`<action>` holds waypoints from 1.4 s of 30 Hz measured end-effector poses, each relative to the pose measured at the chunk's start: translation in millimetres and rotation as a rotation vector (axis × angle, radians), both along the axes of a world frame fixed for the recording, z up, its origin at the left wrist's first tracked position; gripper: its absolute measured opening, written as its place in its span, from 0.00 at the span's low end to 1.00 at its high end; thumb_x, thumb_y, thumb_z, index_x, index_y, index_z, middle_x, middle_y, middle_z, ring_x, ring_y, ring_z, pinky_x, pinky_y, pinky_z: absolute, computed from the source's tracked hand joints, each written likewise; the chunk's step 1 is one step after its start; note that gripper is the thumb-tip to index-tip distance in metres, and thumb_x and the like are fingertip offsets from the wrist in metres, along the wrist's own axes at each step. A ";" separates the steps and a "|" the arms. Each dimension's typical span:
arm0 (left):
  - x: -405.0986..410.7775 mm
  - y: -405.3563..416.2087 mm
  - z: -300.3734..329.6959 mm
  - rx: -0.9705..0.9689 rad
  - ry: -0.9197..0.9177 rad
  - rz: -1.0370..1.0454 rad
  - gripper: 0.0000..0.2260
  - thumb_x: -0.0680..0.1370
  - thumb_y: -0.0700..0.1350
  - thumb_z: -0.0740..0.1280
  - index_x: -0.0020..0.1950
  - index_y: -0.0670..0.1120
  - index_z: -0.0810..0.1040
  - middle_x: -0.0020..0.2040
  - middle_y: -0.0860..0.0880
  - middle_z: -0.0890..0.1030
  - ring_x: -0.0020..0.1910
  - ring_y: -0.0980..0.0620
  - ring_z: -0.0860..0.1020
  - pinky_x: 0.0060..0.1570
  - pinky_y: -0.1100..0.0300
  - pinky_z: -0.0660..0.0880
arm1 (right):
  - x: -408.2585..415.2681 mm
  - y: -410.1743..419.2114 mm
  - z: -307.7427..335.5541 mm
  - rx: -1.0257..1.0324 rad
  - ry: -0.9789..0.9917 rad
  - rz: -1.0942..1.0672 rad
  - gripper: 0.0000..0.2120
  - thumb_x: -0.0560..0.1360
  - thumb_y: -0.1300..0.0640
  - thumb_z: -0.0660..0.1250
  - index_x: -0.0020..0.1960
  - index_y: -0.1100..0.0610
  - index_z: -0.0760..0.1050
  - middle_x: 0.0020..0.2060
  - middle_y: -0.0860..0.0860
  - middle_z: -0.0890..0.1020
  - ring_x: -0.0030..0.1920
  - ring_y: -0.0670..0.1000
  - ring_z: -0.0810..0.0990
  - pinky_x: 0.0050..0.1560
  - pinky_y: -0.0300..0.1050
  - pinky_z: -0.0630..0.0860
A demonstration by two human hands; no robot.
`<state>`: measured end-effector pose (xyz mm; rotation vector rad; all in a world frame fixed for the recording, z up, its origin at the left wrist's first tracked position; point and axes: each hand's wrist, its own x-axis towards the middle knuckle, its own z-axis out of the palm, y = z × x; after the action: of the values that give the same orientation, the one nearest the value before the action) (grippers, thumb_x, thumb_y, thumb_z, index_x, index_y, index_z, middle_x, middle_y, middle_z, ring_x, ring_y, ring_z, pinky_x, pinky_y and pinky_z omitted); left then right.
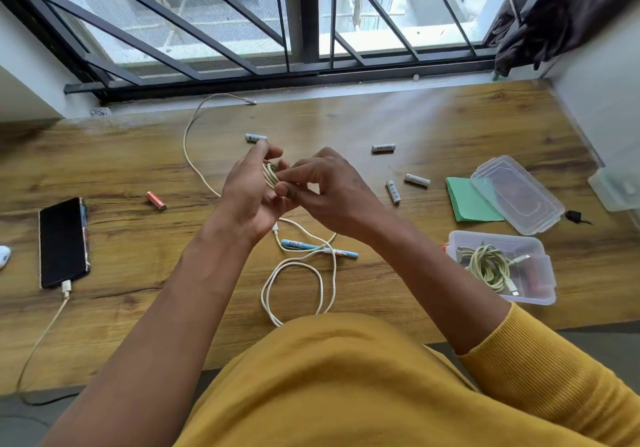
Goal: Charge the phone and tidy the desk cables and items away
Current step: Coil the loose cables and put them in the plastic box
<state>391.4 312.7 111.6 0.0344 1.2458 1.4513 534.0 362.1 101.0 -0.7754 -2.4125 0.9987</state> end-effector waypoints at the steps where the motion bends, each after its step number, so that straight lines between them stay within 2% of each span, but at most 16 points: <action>1: -1.3 0.3 -1.2 -0.001 -0.064 0.014 0.04 0.86 0.45 0.64 0.56 0.45 0.72 0.39 0.49 0.73 0.29 0.55 0.72 0.23 0.64 0.73 | -0.7 -1.1 -1.0 0.020 -0.008 0.016 0.09 0.82 0.48 0.70 0.55 0.49 0.88 0.43 0.44 0.86 0.51 0.53 0.74 0.53 0.49 0.71; 7: -2.0 -4.1 2.6 -0.017 -0.128 -0.077 0.08 0.86 0.45 0.61 0.47 0.47 0.71 0.39 0.48 0.72 0.26 0.54 0.71 0.22 0.63 0.73 | -4.1 0.5 -4.0 0.089 0.022 -0.020 0.10 0.79 0.49 0.69 0.51 0.53 0.88 0.39 0.47 0.85 0.50 0.51 0.76 0.49 0.54 0.75; 9: -1.1 -8.4 5.7 -0.014 -0.047 -0.171 0.15 0.88 0.53 0.57 0.47 0.47 0.74 0.37 0.48 0.77 0.28 0.53 0.77 0.33 0.55 0.82 | -2.7 2.6 -2.6 0.015 0.047 -0.022 0.08 0.80 0.54 0.71 0.50 0.55 0.88 0.38 0.49 0.86 0.48 0.51 0.79 0.49 0.55 0.76; 11: -2.5 -12.4 4.9 -0.070 0.109 -0.252 0.23 0.88 0.61 0.54 0.51 0.46 0.80 0.40 0.47 0.82 0.42 0.47 0.85 0.43 0.42 0.85 | -0.4 8.5 -3.1 -0.121 0.095 -0.033 0.07 0.80 0.57 0.70 0.50 0.55 0.88 0.37 0.49 0.87 0.42 0.52 0.84 0.45 0.57 0.79; 13: -6.6 -13.6 1.7 -0.172 0.313 -0.296 0.30 0.85 0.68 0.53 0.62 0.47 0.82 0.54 0.45 0.83 0.56 0.40 0.84 0.43 0.39 0.85 | 2.8 15.8 -3.5 -0.245 0.136 -0.081 0.09 0.81 0.55 0.70 0.49 0.56 0.88 0.34 0.51 0.86 0.37 0.54 0.84 0.44 0.61 0.80; 15: -10.4 -11.9 1.3 -0.265 0.608 -0.362 0.36 0.82 0.74 0.50 0.72 0.50 0.78 0.62 0.46 0.79 0.57 0.39 0.82 0.40 0.42 0.86 | 7.6 22.8 -2.6 -0.387 0.180 -0.122 0.09 0.82 0.57 0.71 0.51 0.60 0.88 0.34 0.53 0.85 0.38 0.53 0.81 0.48 0.62 0.80; 18: -21.5 -10.6 -1.8 -0.370 1.344 -0.495 0.39 0.81 0.75 0.41 0.69 0.51 0.77 0.58 0.46 0.79 0.54 0.41 0.81 0.53 0.40 0.82 | 16.7 32.4 -1.4 -0.559 0.215 -0.136 0.10 0.83 0.60 0.69 0.55 0.64 0.86 0.35 0.55 0.83 0.39 0.49 0.79 0.43 0.44 0.76; 20: -27.2 -7.3 -1.8 -0.231 1.605 -0.442 0.35 0.83 0.71 0.42 0.68 0.51 0.79 0.62 0.45 0.81 0.59 0.42 0.79 0.61 0.41 0.76 | 21.5 37.3 -1.6 -0.629 0.197 -0.106 0.10 0.84 0.59 0.68 0.56 0.63 0.86 0.34 0.53 0.82 0.37 0.47 0.77 0.38 0.40 0.69; 22: -30.4 -1.4 -1.9 0.040 1.511 -0.495 0.29 0.86 0.65 0.47 0.65 0.51 0.82 0.63 0.48 0.83 0.61 0.50 0.80 0.63 0.46 0.76 | 24.7 40.8 -1.8 -0.727 0.201 -0.037 0.11 0.84 0.58 0.67 0.56 0.63 0.86 0.34 0.51 0.81 0.37 0.48 0.75 0.38 0.43 0.65; 25: -24.4 4.1 -2.3 0.227 1.259 -0.644 0.29 0.86 0.63 0.49 0.46 0.49 0.83 0.43 0.51 0.85 0.43 0.55 0.81 0.49 0.48 0.77 | 27.2 44.5 1.2 -0.897 0.254 0.084 0.12 0.84 0.59 0.65 0.58 0.66 0.83 0.36 0.51 0.79 0.38 0.48 0.73 0.39 0.44 0.65; 27: -17.1 4.5 -3.3 0.277 1.128 -0.631 0.27 0.88 0.58 0.51 0.41 0.46 0.81 0.37 0.51 0.83 0.38 0.54 0.79 0.46 0.50 0.76 | 28.6 45.9 3.7 -0.973 0.286 0.122 0.13 0.85 0.59 0.64 0.59 0.67 0.82 0.36 0.51 0.79 0.38 0.47 0.74 0.40 0.44 0.66; 30: -5.1 3.4 -2.4 0.251 0.800 -0.513 0.27 0.87 0.57 0.56 0.50 0.34 0.81 0.43 0.40 0.81 0.42 0.46 0.78 0.47 0.51 0.76 | 29.5 44.6 2.8 -1.089 0.348 0.138 0.12 0.86 0.58 0.63 0.59 0.64 0.82 0.36 0.50 0.80 0.38 0.46 0.77 0.41 0.43 0.69; 33: 8.0 3.1 0.0 0.188 0.525 -0.300 0.23 0.88 0.54 0.58 0.41 0.43 0.80 0.41 0.39 0.80 0.38 0.48 0.78 0.41 0.56 0.74 | 26.8 39.6 0.0 -1.202 0.423 0.146 0.12 0.86 0.58 0.62 0.60 0.64 0.82 0.37 0.50 0.81 0.40 0.48 0.79 0.49 0.47 0.72; 35: 15.5 5.5 -1.3 0.158 0.564 -0.204 0.23 0.89 0.52 0.57 0.37 0.47 0.78 0.34 0.46 0.80 0.32 0.52 0.75 0.35 0.58 0.71 | 25.0 35.2 -1.1 -1.229 0.452 0.127 0.12 0.86 0.58 0.63 0.60 0.64 0.82 0.39 0.51 0.83 0.42 0.50 0.80 0.54 0.51 0.74; 37: 19.8 5.9 -1.1 0.147 0.603 -0.147 0.24 0.89 0.50 0.56 0.36 0.47 0.77 0.30 0.48 0.77 0.29 0.52 0.72 0.30 0.59 0.69 | 22.9 31.0 0.3 -1.203 0.460 0.079 0.12 0.85 0.57 0.64 0.59 0.64 0.83 0.40 0.52 0.84 0.43 0.50 0.81 0.50 0.49 0.78; 42: 12.0 3.8 -7.0 0.174 0.765 -0.031 0.21 0.87 0.48 0.56 0.34 0.49 0.71 0.27 0.51 0.69 0.26 0.53 0.64 0.27 0.59 0.61 | 22.1 28.4 8.1 -0.937 0.377 0.019 0.12 0.85 0.57 0.66 0.60 0.66 0.80 0.44 0.57 0.82 0.44 0.53 0.81 0.47 0.49 0.83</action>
<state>403.4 316.5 104.6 0.7838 1.7004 1.5699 556.1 390.5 109.1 -0.7346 -1.5632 2.0993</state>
